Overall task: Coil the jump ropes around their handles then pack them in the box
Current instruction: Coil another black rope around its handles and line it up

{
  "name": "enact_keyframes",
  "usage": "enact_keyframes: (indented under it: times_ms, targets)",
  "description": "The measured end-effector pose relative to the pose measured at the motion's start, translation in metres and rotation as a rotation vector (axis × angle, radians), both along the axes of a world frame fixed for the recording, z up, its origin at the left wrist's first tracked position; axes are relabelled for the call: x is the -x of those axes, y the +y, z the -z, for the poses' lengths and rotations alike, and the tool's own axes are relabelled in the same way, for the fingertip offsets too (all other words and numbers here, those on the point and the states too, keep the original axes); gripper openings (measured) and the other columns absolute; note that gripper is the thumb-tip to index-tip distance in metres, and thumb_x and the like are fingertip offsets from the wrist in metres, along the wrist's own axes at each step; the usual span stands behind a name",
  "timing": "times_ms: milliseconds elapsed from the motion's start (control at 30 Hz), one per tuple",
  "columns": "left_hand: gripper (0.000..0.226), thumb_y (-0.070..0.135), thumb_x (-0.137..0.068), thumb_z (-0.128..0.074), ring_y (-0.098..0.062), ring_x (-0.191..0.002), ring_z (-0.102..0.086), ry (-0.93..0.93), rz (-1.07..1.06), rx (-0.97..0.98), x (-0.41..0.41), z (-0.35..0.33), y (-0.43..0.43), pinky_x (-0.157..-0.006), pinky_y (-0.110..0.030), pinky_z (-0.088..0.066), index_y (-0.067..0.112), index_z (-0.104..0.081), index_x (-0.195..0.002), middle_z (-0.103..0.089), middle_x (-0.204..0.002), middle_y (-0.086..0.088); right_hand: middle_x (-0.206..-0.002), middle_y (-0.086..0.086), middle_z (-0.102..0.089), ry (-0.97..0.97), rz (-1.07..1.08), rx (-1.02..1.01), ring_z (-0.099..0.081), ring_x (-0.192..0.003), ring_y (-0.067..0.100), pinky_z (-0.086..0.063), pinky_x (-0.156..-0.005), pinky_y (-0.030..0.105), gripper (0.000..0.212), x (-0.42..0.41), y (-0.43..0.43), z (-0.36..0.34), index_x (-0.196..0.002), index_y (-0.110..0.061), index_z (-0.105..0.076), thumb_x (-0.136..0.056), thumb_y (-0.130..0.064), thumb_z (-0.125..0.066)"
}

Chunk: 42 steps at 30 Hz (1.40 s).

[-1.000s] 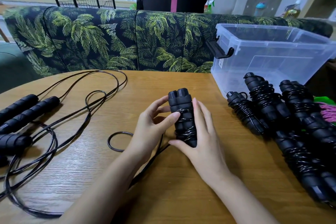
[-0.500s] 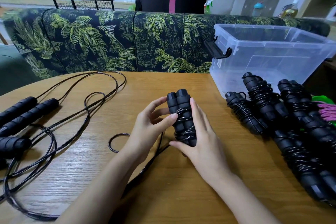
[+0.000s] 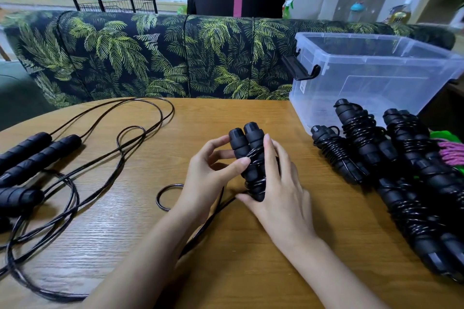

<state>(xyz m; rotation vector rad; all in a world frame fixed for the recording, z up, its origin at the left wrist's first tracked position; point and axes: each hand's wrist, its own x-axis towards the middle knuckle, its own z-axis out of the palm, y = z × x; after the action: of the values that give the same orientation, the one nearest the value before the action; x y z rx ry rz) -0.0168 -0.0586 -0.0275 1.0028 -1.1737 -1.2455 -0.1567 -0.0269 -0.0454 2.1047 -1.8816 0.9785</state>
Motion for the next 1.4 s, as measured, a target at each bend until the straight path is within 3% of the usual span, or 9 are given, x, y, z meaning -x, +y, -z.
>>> enact_keyframes:
  times_ms: [267,400,467,600,800,933,1100,1300,1400]
  targets:
    - [0.060,0.021,-0.069,-0.078,-0.017,-0.090,-0.071,-0.008,0.049,0.017,-0.006,-0.006,0.000,-0.076,-0.021,-0.053,0.020,-0.061,-0.126,-0.075,-0.101,-0.004,-0.149,-0.004,-0.042,-0.264,-0.164,-0.046,-0.055,-0.125,0.021,-0.052,-0.087,0.033,0.112,0.011,-0.005,0.010,-0.155,-0.031,-0.012,-0.070,-0.045,-0.083]
    - [0.054,0.020,-0.069,-0.077,-0.016,-0.082,-0.071,0.017,0.043,0.018,-0.007,-0.007,0.000,-0.074,-0.021,-0.053,0.020,-0.063,-0.122,-0.075,-0.096,-0.004,-0.141,-0.019,-0.047,-0.512,-0.280,-0.118,-0.046,-0.122,-0.010,-0.035,-0.093,0.004,0.109,0.014,-0.007,0.009,-0.155,-0.031,-0.022,-0.068,-0.033,-0.088]
    - [0.052,0.019,-0.070,-0.076,-0.017,-0.077,-0.069,0.034,0.048,0.023,-0.007,-0.008,0.000,-0.075,-0.022,-0.053,0.020,-0.063,-0.121,-0.074,-0.093,-0.003,-0.136,-0.030,-0.044,-0.622,-0.330,-0.153,-0.041,-0.122,-0.018,-0.030,-0.094,0.001,0.108,0.016,-0.008,0.009,-0.154,-0.032,-0.024,-0.068,-0.028,-0.089]
    - [0.051,0.016,-0.071,-0.075,-0.020,-0.072,-0.069,0.061,0.043,0.033,-0.005,-0.008,0.001,-0.071,-0.022,-0.054,0.019,-0.063,-0.120,-0.074,-0.088,-0.001,-0.146,-0.021,-0.036,-0.544,-0.293,-0.097,-0.036,-0.136,-0.002,-0.031,-0.103,0.011,0.102,0.015,-0.006,0.007,-0.154,-0.036,-0.020,-0.071,-0.050,-0.076]
    - [0.052,0.014,-0.071,-0.076,-0.024,-0.072,-0.070,0.063,0.006,0.047,-0.004,-0.008,0.002,-0.070,-0.024,-0.054,0.018,-0.063,-0.121,-0.074,-0.092,-0.006,-0.159,-0.012,-0.024,-0.233,-0.214,0.008,-0.042,-0.138,0.016,-0.056,-0.083,0.035,0.098,0.010,0.002,0.001,-0.153,-0.048,-0.007,-0.079,-0.048,-0.071]
    - [0.052,0.014,-0.071,-0.077,-0.020,-0.071,-0.070,0.017,0.023,0.088,-0.002,-0.006,0.004,-0.072,-0.026,-0.056,0.020,-0.063,-0.121,-0.074,-0.094,-0.003,-0.159,-0.007,-0.024,-0.152,-0.146,-0.035,-0.044,-0.136,0.019,-0.056,-0.075,0.037,0.112,0.009,0.001,0.002,-0.152,-0.044,-0.005,-0.070,-0.048,-0.081]
    - [0.059,0.021,-0.071,-0.078,-0.016,-0.087,-0.067,-0.104,0.086,0.136,-0.010,-0.003,-0.002,-0.091,-0.036,-0.055,0.023,-0.061,-0.128,-0.072,-0.105,-0.009,-0.146,-0.015,-0.047,-0.586,-0.302,-0.163,-0.050,-0.126,0.003,-0.040,-0.095,0.009,0.103,0.015,-0.006,0.010,-0.151,-0.043,-0.026,-0.070,-0.026,-0.088]
    - [0.053,0.027,-0.079,-0.078,-0.016,-0.098,-0.062,-0.159,0.111,0.187,-0.015,0.001,-0.008,-0.103,-0.052,-0.044,0.034,-0.063,-0.130,-0.069,-0.105,0.001,-0.117,-0.018,-0.067,-0.851,-0.389,-0.228,-0.062,-0.104,-0.002,-0.043,-0.087,0.010,0.097,0.016,0.001,-0.004,-0.148,-0.038,-0.037,-0.071,-0.009,-0.087]
    - [0.057,0.025,-0.078,-0.078,-0.016,-0.101,-0.063,-0.117,0.122,0.148,-0.017,0.000,-0.008,-0.096,-0.043,-0.051,0.033,-0.059,-0.132,-0.066,-0.115,-0.004,-0.103,-0.009,-0.071,-0.878,-0.418,-0.236,-0.064,-0.091,0.006,-0.045,-0.081,0.010,0.096,0.016,0.001,-0.005,-0.147,-0.039,-0.038,-0.071,-0.006,-0.086]
